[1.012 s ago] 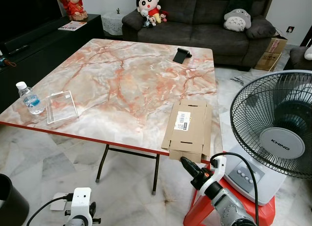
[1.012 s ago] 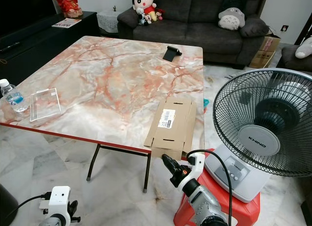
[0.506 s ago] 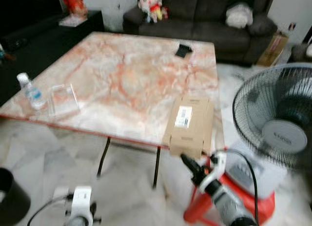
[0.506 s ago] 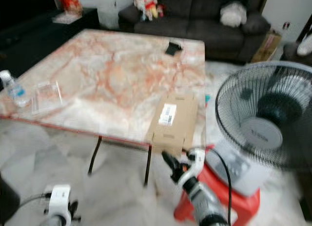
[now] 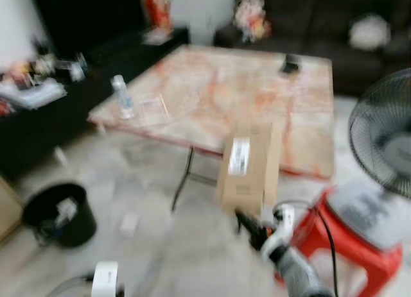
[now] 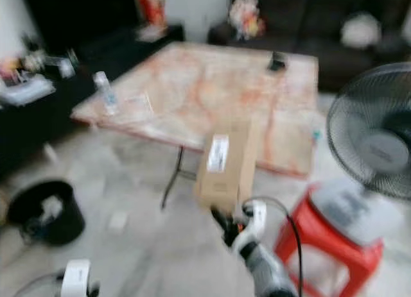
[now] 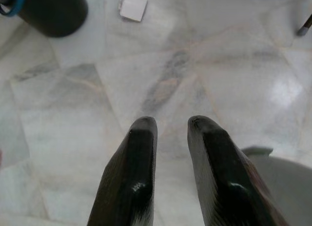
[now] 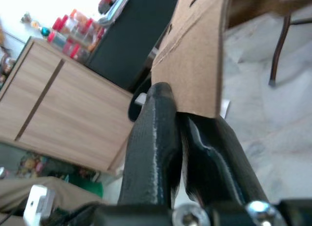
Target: Picking trash to rubbish bin
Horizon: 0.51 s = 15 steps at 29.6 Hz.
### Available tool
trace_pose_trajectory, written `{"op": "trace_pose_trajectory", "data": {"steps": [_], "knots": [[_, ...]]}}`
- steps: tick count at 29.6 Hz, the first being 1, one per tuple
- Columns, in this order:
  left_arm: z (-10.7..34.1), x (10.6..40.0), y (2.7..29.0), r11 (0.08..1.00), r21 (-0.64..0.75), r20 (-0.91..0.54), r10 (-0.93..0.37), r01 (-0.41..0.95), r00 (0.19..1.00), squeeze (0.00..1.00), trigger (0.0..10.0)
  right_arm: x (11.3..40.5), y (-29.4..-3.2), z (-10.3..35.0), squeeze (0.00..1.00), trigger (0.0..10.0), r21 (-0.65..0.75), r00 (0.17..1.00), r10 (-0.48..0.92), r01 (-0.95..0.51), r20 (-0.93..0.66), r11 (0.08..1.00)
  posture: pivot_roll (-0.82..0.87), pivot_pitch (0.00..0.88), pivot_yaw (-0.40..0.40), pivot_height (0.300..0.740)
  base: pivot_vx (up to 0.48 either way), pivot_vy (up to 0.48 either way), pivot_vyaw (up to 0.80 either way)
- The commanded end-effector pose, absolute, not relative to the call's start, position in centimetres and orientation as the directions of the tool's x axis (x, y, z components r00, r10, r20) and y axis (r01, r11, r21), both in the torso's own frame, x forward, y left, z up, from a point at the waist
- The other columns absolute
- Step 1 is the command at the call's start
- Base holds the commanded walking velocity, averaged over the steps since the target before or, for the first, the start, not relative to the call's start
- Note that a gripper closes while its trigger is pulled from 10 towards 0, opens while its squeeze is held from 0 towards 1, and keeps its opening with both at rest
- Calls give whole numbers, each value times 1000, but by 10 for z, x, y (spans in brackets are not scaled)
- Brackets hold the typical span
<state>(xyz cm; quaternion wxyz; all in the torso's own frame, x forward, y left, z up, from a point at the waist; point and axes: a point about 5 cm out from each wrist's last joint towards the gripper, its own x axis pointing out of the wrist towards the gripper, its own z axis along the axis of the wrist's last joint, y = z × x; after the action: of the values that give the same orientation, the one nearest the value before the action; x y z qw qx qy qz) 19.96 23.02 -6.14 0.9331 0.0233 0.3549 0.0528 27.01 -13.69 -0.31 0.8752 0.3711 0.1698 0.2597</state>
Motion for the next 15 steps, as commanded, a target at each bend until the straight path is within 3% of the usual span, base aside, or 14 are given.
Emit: {"op": "trace_pose_trajectory", "data": {"steps": [1,10,15], "knots": [[-56,209,226,995,69,-633,104,-78,767,0,10000,271,-143,-3,0,10000,724,816,567,-320,-118,611,14,0,-11,740,0,0,0],[-56,209,226,993,80,-633,115,-83,766,0,10000,267,-149,-13,0,10000,655,831,498,-236,-247,718,11,0,-12,740,0,0,0],[-56,209,227,992,83,-633,123,-91,764,0,10000,261,-159,-25,0,10000,528,833,378,-126,-404,840,9,0,-12,740,0,0,0]]}}
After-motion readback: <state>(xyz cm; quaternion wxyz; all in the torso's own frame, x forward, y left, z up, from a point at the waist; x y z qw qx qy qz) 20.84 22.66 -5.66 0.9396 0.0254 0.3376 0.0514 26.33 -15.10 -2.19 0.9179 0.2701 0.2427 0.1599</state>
